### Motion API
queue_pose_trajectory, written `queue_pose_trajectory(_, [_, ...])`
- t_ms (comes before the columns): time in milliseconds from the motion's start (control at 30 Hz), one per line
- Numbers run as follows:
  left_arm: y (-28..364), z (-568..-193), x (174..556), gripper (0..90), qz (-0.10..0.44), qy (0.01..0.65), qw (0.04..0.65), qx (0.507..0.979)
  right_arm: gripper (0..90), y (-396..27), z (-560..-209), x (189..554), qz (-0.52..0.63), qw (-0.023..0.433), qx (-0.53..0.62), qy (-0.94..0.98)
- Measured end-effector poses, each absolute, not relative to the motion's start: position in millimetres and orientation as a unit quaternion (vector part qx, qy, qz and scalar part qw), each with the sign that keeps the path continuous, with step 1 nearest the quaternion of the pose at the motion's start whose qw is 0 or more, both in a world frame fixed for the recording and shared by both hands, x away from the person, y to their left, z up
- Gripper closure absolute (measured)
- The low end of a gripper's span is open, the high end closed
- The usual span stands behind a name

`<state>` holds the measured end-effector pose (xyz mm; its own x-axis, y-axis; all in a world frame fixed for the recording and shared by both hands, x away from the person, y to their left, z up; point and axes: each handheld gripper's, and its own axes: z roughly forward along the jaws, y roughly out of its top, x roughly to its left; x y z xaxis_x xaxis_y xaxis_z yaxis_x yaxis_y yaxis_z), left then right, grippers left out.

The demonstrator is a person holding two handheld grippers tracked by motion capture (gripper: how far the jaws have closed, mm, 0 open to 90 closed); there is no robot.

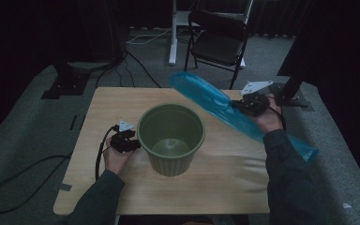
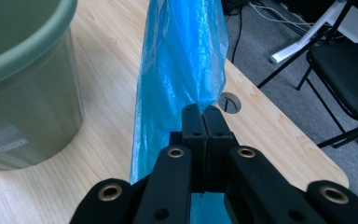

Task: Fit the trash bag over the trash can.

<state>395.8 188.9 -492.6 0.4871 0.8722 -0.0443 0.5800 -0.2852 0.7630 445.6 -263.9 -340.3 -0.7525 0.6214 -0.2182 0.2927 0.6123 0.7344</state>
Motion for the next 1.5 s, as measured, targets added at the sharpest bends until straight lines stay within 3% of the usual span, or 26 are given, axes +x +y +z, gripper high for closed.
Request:
queue_pose_trajectory(800, [188.3, -492.8, 395.9, 46.7, 0.195, 0.467, 0.371, 0.779, 89.8, -270.7, -316.9, 418.6, 0.372, 0.238, 0.222, 0.869])
queue_pose_trajectory(1500, [188.1, -493.0, 395.9, 46.6, 0.194, 0.467, 0.370, 0.779, 89.8, -275.9, -305.4, 397.0, 0.395, 0.215, 0.180, 0.875])
